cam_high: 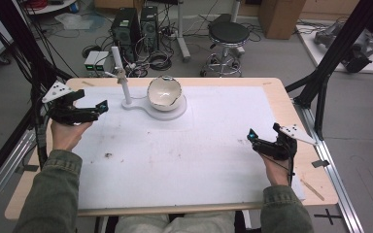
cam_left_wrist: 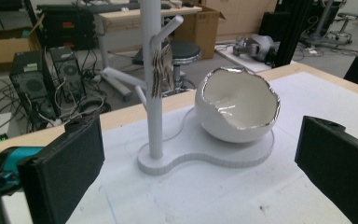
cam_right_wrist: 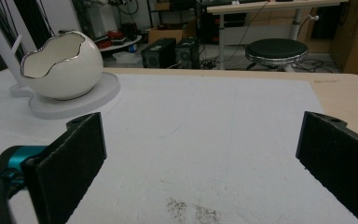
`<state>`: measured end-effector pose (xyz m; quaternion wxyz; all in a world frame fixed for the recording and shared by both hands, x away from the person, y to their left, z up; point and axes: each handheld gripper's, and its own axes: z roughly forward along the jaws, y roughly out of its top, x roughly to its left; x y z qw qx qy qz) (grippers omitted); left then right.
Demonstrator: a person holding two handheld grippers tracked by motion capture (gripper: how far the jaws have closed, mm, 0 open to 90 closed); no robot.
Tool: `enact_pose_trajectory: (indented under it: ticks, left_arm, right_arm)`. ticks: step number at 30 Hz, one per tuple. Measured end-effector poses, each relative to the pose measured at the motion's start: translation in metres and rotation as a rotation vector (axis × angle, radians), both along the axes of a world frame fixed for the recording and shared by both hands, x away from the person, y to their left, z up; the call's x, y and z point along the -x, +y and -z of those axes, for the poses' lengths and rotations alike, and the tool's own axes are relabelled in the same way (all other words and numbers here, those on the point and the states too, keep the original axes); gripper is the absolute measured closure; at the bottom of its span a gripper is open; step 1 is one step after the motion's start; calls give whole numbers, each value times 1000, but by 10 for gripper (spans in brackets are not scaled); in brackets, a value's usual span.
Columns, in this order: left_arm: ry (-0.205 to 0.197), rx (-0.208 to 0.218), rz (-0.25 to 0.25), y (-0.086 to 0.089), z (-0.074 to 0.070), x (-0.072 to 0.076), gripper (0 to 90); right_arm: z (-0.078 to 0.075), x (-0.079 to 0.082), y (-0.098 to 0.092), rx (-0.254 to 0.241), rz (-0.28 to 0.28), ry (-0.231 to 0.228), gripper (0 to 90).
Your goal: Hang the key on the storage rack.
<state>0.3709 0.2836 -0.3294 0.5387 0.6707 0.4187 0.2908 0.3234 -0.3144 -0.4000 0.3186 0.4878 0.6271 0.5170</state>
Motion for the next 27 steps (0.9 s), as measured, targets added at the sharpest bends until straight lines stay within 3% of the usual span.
enact_pose_trajectory:
  ticks: [15,27]
  left_arm:
    - [-4,38,-78,26,27,20,17]
    - [-20,39,-100,29,30,34,17]
  right_arm:
    - [0,0,1,0,-4,4,5]
    - [0,0,1,-1,-5,3,5]
